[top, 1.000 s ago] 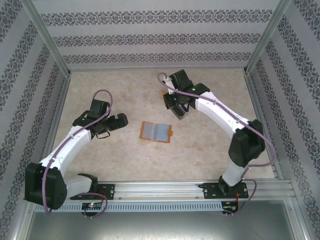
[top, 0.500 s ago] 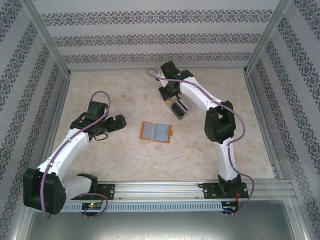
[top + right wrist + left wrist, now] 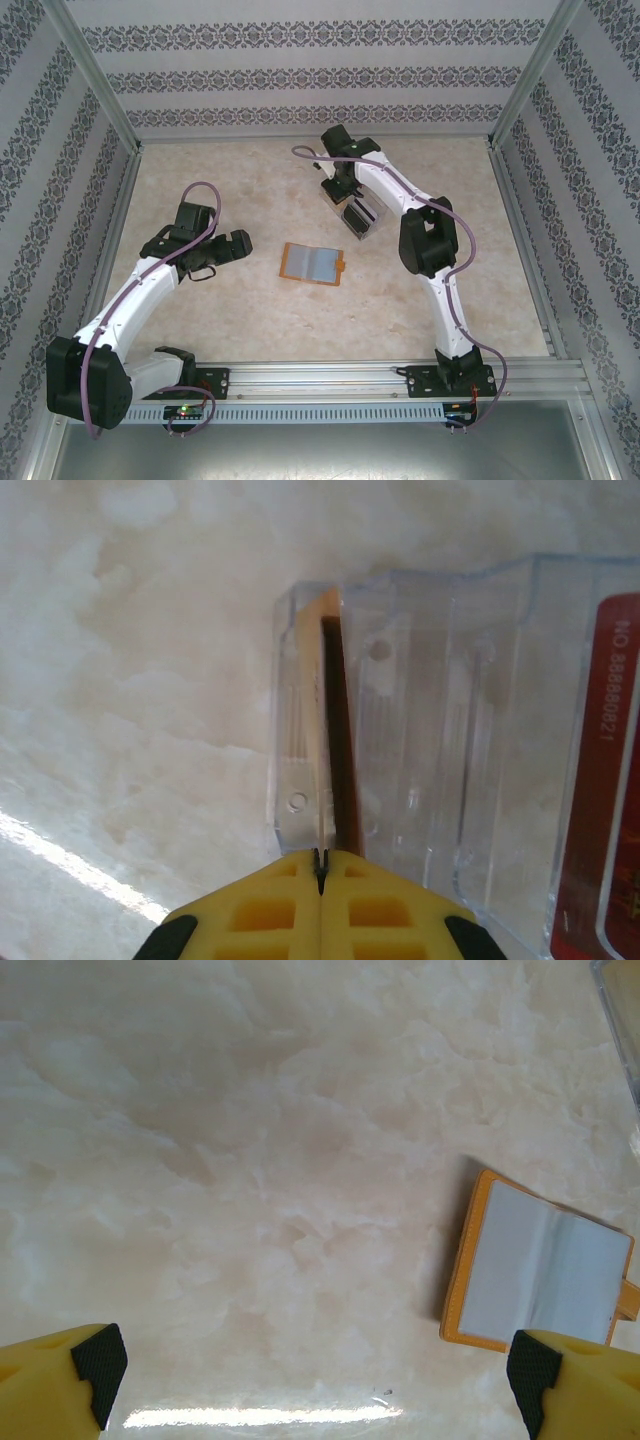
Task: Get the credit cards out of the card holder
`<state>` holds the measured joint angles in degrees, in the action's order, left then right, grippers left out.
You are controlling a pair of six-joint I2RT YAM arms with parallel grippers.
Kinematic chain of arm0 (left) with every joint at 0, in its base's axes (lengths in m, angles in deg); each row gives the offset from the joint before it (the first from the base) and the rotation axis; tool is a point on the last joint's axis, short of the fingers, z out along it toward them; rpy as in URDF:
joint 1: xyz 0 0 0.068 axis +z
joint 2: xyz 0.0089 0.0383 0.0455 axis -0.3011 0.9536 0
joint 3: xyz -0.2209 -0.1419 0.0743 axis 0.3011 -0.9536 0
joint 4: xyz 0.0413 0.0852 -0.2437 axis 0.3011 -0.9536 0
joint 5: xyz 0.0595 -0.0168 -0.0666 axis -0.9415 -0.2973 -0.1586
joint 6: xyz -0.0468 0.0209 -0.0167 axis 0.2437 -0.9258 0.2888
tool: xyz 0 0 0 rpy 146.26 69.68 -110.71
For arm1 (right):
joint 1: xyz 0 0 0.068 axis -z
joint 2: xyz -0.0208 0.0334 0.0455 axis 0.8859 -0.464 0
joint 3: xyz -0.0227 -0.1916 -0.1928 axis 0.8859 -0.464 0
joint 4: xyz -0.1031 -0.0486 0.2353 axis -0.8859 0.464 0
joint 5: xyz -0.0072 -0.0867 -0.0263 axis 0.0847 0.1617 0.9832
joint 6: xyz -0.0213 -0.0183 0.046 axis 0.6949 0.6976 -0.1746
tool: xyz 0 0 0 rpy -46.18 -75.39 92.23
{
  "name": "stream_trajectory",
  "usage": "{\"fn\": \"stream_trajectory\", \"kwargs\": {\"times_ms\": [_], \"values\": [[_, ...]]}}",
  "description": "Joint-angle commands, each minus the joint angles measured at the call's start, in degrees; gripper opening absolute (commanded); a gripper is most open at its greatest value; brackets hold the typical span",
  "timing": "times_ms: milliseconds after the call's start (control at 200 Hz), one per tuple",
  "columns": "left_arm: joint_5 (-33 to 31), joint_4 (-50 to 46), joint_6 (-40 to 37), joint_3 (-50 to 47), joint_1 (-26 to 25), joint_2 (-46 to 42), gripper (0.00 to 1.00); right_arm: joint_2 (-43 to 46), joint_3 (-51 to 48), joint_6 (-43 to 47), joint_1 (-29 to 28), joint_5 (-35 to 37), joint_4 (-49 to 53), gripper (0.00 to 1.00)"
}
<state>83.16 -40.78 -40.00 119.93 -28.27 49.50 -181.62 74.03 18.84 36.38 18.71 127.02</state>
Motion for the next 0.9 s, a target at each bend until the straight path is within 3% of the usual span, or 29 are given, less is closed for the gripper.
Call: {"fn": "stream_trajectory", "kwargs": {"times_ms": [0, 240, 355, 460, 580, 779, 894], "values": [[-0.8, -1.8, -1.3, -0.7, 0.9, -0.5, 1.0, -1.2, 1.7, 0.9, 0.5, 1.6, 2.1, 0.0], [-0.3, -1.5, -1.5, -0.8, 0.9, -0.5, 1.0, -2.3, 2.8, 0.3, 0.8, 0.2, 3.0, 0.01], [0.1, -1.5, -1.5, -0.7, 0.8, -0.1, 0.99, -2.8, 3.6, -0.1, 0.9, 0.0, 3.2, 0.07], [0.1, -1.5, -1.5, -0.6, 0.8, 0.3, 1.0, -3.7, 5.5, -2.5, 1.0, 1.9, 3.7, 0.19], [0.1, -1.6, -1.5, -0.6, 0.8, 0.7, 1.0, -3.7, 7.5, -6.3, 1.2, 1.2, 5.0, 0.23], [0.3, -1.7, -1.4, -0.6, 0.8, 0.7, 0.99, 2.1, 4.6, -11.2, 1.2, -1.8, 3.8, 0.28], [0.5, -1.6, -1.3, -0.7, 0.9, 0.8, 1.0, 9.0, -2.4, -15.7, 1.0, -4.3, 0.5, 0.35]]}}
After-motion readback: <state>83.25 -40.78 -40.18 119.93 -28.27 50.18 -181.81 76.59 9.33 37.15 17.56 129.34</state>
